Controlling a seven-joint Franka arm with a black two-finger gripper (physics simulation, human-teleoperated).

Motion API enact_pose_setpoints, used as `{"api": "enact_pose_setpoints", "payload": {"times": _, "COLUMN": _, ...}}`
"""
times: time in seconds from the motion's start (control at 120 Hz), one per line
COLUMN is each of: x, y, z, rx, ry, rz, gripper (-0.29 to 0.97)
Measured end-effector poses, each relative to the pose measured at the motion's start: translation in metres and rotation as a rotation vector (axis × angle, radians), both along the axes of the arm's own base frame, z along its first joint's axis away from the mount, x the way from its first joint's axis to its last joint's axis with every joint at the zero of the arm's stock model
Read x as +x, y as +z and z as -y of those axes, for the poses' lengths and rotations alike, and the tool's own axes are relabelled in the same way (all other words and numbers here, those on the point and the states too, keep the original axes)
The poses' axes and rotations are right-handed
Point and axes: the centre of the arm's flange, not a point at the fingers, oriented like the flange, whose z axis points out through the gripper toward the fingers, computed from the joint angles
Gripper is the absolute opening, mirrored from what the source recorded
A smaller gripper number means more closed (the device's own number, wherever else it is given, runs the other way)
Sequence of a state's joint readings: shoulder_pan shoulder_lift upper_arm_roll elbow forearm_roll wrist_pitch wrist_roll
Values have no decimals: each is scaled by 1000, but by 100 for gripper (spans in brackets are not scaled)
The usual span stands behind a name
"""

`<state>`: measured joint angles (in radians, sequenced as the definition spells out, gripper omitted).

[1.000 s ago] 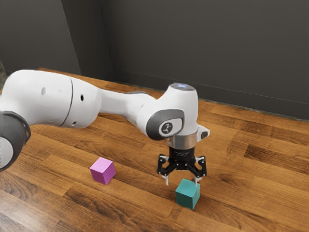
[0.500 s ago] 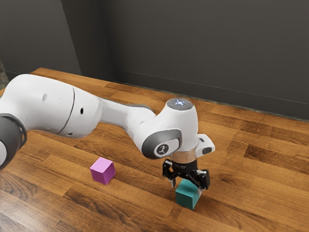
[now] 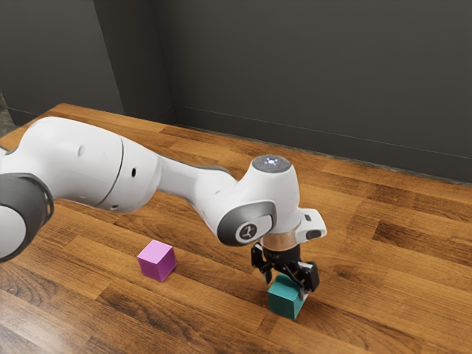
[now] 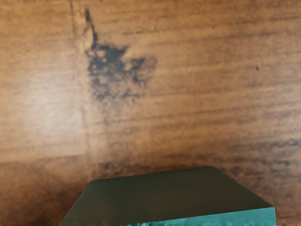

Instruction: Pick up the blue block with one arm, and put the blue block on the pink block with one arm

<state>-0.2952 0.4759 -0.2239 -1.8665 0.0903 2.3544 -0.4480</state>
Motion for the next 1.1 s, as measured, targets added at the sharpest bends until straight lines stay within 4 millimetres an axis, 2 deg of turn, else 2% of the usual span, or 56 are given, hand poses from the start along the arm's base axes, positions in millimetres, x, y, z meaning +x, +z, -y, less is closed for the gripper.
{"api": "enact_pose_setpoints", "payload": {"times": 0.208, "x": -5, "y": -5, "z": 1, "rx": -13, "ry": -19, "rz": -15, "gripper": 68}}
{"api": "enact_pose_setpoints", "payload": {"times": 0.392, "x": -4, "y": -22, "z": -2, "rx": -12, "ry": -30, "rz": -37, "gripper": 68}}
{"api": "enact_pose_setpoints", "payload": {"times": 0.55, "x": -4, "y": -24, "z": -1, "rx": -13, "ry": -45, "rz": -36, "gripper": 68}}
{"api": "enact_pose_setpoints", "payload": {"times": 0.758, "x": -3, "y": -21, "z": -1, "rx": -15, "ry": -56, "rz": -32, "gripper": 51}}
{"api": "enact_pose_setpoints", "payload": {"times": 0.85, "x": -3, "y": -21, "z": -2, "rx": -14, "ry": -59, "rz": -30, "gripper": 50}}
{"api": "enact_pose_setpoints", "payload": {"times": 0.942, "x": -2, "y": -12, "z": -1, "rx": -16, "ry": -64, "rz": -16, "gripper": 43}}
{"api": "enact_pose_setpoints", "payload": {"times": 1.1, "x": 0, "y": 19, "z": -2, "rx": -19, "ry": -74, "rz": 36, "gripper": 36}}
